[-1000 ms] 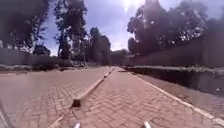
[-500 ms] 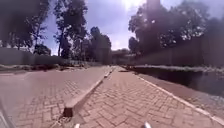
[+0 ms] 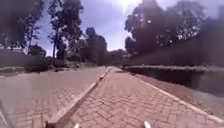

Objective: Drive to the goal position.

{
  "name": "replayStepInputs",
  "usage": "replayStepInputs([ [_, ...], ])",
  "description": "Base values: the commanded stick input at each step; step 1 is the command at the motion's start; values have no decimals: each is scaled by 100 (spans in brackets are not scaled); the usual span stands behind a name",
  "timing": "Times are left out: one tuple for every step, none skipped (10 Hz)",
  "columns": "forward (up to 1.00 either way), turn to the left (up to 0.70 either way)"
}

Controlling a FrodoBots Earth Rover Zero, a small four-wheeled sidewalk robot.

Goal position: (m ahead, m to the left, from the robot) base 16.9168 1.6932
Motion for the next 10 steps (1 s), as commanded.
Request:
replayStepInputs([
  [70, 0],
  [70, 0],
  [70, 0],
  [70, 0],
  [70, 0],
  [70, 0],
  [70, -35],
  [70, -35],
  [70, -35],
  [70, -35],
])
